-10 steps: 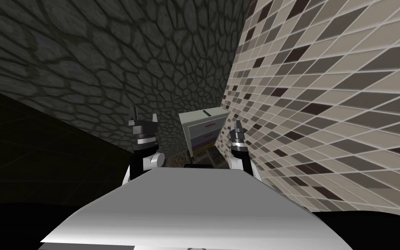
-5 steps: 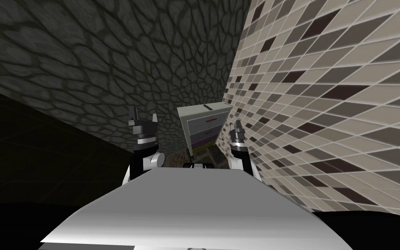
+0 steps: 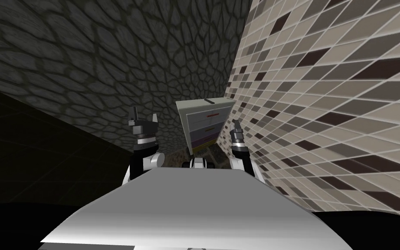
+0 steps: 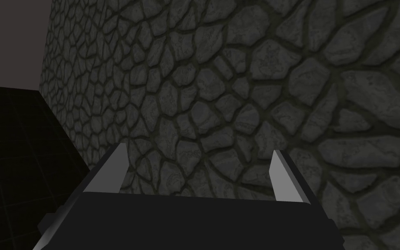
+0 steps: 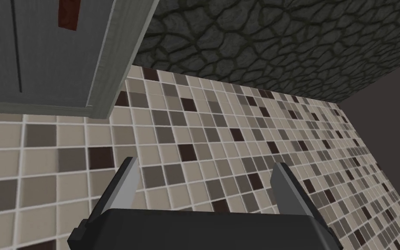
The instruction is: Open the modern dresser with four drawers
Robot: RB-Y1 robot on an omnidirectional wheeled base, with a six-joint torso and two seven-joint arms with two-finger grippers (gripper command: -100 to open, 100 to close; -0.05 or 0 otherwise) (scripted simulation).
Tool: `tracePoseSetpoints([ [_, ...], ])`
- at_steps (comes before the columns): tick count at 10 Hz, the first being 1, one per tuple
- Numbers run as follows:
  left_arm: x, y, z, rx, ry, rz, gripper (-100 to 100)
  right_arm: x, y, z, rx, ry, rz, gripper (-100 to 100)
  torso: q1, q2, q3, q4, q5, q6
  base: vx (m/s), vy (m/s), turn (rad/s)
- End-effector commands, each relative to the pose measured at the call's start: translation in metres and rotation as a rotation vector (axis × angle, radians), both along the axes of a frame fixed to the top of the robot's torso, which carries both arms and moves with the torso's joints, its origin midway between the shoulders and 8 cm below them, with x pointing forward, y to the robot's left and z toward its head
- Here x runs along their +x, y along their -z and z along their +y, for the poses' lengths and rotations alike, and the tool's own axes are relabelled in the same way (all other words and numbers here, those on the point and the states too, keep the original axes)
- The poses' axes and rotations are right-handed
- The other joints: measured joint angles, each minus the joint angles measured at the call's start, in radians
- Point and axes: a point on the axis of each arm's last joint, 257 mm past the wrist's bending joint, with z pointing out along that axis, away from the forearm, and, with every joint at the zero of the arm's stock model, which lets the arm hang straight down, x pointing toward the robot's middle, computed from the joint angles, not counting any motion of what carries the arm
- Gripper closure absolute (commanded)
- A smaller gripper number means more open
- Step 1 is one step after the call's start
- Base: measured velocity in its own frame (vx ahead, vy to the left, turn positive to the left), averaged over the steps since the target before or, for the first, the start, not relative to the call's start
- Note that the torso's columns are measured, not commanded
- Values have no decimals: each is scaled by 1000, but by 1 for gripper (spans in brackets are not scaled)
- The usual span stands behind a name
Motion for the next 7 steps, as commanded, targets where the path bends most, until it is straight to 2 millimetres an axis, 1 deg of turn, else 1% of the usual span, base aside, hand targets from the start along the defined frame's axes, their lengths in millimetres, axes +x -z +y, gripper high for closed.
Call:
tracePoseSetpoints([
  [1, 0, 0, 0, 0, 0, 0, 0, 1, 4, 3, -171, 47, 16, -100, 0, 1, -1, 1, 0, 0, 23, 15, 16],
  [2, 0, 0, 0, 0, 0, 0, 0, 1, 6, 5, -241, 67, 22, -100, 0, 1, -1, 1, 0, 0, 27, 18, 15],
  [3, 0, 0, 0, 0, 0, 0, 0, 1, 6, 5, -248, 70, 22, -100, 0, 1, -1, 1, 0, 0, 19, 12, 4],
  [5, 0, 0, 0, 0, 0, 0, 0, 2, 10, 6, -400, 115, 30, -100, 0, 2, 0, 1, 0, 0, 18, 16, 10],
  [6, 0, 0, 0, 0, 0, 0, 0, 2, 11, 7, -415, 122, 29, -100, 0, 2, -1, 1, 0, 0, 15, 12, 3],
  [7, 0, 0, 0, 0, 0, 0, 0, 2, 13, 8, -503, 149, 31, -100, -1, 2, -1, 1, 0, 0, 15, 16, 5],
])
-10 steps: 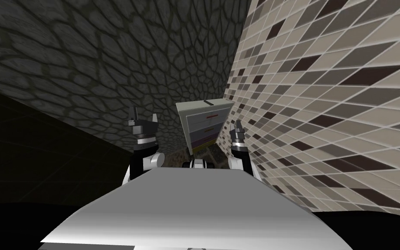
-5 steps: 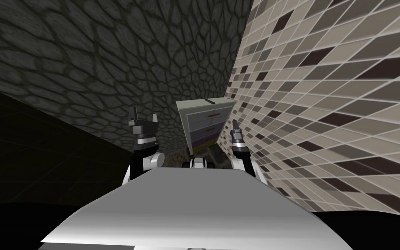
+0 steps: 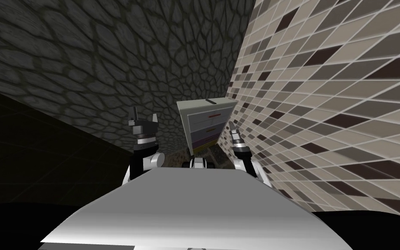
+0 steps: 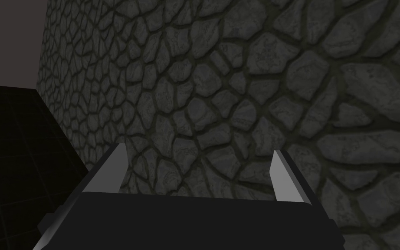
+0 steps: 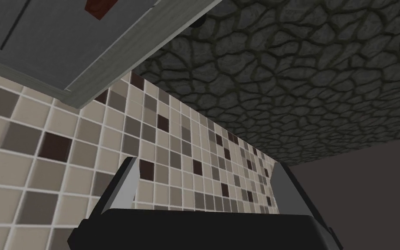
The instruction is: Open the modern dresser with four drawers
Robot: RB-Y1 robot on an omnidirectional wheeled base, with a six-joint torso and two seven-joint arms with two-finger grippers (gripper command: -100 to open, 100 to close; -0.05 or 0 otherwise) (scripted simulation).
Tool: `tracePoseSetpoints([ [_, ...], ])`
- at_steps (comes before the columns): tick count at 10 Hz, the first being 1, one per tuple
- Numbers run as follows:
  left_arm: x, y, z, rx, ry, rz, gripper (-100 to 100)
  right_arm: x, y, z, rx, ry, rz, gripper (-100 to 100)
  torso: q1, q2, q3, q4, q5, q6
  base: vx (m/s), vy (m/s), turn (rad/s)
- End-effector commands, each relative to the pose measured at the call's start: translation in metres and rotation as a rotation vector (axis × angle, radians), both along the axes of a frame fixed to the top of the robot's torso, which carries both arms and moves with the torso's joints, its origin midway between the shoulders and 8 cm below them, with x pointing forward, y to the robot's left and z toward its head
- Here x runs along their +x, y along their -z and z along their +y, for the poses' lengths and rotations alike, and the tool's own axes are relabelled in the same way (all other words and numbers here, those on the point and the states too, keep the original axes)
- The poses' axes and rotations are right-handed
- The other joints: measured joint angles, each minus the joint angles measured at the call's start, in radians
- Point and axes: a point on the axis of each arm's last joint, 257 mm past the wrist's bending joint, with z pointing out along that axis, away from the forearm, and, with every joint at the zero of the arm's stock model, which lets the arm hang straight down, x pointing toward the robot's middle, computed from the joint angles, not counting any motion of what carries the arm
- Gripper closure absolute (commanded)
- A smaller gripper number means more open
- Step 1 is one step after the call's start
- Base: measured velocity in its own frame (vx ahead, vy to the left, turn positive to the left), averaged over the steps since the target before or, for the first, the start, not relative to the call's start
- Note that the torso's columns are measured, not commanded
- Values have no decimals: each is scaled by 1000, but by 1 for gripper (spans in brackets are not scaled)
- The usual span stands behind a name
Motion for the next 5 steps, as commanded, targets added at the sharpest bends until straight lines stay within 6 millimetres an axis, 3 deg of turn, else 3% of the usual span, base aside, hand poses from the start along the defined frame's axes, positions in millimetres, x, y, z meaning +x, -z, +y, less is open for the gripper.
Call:
tracePoseSetpoints([
  [1, 0, 0, 0, 0, 0, 0, 0, 1, 4, 1, -176, 52, 4, -100, 0, 0, 0, 0, 0, 0, 24, 23, 9],
  [5, 0, 0, 0, 0, 0, 0, 0, 1, 9, 2, -393, 117, -1, -100, 0, 0, 0, 0, 0, 0, 16, 14, 5],
])
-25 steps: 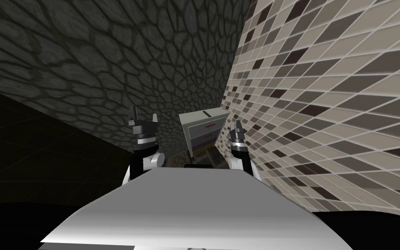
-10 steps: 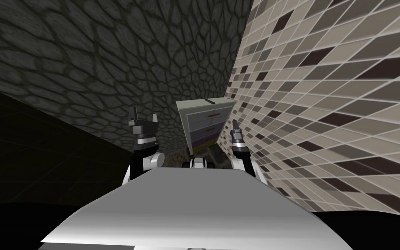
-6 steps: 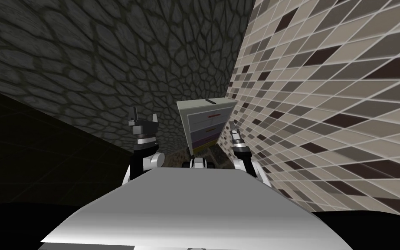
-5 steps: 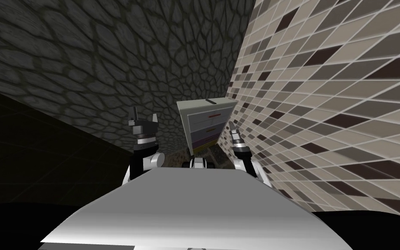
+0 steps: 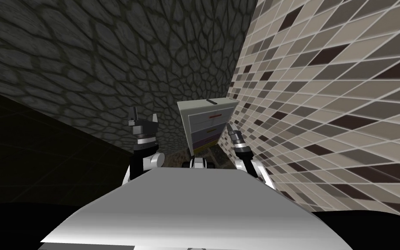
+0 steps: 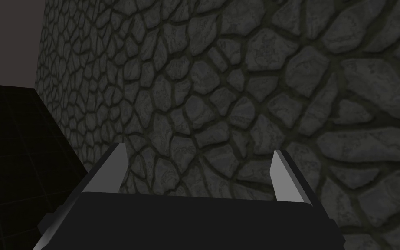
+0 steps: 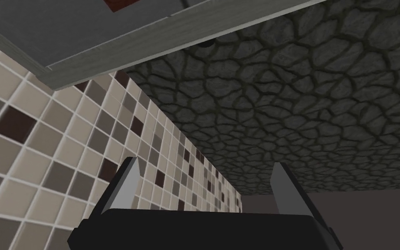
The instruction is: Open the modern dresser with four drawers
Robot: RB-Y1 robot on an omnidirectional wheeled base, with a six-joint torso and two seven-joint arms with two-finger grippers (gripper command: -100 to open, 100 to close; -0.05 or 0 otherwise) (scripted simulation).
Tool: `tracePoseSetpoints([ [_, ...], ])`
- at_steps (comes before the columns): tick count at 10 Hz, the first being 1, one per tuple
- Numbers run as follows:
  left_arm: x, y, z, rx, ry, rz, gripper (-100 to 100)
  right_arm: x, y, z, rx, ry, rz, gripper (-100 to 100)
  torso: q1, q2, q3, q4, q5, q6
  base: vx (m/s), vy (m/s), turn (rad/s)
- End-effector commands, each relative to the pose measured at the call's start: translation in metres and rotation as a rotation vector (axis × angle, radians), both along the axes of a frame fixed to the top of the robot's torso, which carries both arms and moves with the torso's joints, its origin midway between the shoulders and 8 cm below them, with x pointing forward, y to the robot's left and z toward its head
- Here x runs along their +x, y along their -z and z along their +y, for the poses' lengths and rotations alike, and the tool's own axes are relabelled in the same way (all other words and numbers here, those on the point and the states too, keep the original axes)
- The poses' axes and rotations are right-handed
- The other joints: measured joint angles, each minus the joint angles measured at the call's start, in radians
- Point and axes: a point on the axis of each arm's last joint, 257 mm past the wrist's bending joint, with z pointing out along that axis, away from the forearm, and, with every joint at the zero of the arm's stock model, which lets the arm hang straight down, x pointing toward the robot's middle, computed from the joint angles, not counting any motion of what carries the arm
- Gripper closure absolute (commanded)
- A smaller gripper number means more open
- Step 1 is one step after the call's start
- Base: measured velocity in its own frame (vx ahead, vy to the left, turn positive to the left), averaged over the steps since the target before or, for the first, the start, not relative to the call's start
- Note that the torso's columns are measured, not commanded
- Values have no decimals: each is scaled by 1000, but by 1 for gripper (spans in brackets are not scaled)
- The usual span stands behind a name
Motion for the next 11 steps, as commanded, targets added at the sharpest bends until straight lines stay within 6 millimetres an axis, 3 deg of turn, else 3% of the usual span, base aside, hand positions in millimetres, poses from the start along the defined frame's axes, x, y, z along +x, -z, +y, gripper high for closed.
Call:
tracePoseSetpoints([
  [1, 0, 0, 0, 0, 0, 0, 0, 0, 3, 0, -119, 35, -3, -100, 0, 0, 0, 0, 0, 0, 13, 12, 3],
  [11, 0, 0, 0, 0, 0, 0, 0, 3, 15, 0, -624, 174, -33, -100, 0, 0, 0, 0, 0, 0, 18, 13, 13],
])
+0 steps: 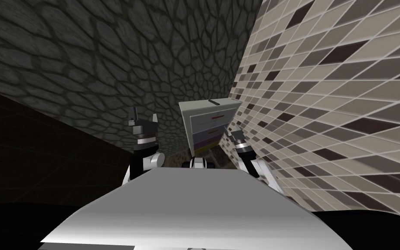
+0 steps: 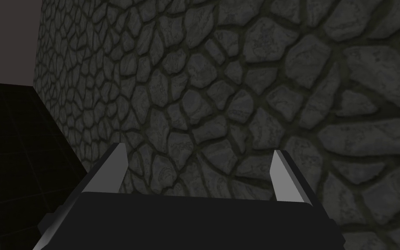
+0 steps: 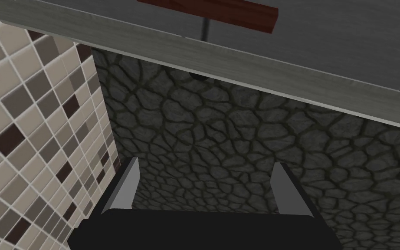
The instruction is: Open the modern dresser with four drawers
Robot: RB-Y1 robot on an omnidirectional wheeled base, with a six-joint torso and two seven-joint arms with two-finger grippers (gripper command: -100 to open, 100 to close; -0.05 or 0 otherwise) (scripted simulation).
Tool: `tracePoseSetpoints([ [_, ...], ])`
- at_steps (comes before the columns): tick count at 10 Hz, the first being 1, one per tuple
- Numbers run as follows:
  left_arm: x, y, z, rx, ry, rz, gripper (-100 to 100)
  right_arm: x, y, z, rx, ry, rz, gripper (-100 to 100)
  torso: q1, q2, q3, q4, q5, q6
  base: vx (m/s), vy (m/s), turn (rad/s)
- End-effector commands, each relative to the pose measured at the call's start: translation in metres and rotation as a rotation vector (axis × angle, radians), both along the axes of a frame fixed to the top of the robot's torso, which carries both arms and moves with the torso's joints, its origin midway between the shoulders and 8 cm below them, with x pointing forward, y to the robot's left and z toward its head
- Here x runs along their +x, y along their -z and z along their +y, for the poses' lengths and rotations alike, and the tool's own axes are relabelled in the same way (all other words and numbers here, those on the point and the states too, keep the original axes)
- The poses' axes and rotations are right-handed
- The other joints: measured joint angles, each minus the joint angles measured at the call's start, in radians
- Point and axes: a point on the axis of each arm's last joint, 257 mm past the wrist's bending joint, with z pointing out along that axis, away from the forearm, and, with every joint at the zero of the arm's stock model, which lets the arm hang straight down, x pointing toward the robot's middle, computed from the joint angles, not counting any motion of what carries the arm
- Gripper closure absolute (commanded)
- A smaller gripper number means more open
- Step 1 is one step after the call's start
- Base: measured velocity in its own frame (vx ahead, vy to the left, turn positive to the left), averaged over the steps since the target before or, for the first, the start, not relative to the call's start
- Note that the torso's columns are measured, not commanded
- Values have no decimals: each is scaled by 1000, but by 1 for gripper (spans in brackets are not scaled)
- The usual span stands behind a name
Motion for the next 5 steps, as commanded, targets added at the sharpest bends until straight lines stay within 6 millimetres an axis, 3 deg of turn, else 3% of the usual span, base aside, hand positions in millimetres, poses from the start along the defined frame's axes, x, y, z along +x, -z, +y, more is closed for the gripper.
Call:
tracePoseSetpoints([
  [1, 0, 0, 0, 0, 0, 0, 0, 1, 4, -1, -149, 38, -12, -100, 0, 0, 0, 0, 0, 0, 17, 13, 32],
  [5, 0, 0, 0, 0, 0, 0, 0, 3, 11, -2, -341, 86, -30, -100, 0, 0, 0, 0, 0, 0, 17, 8, 32],
])
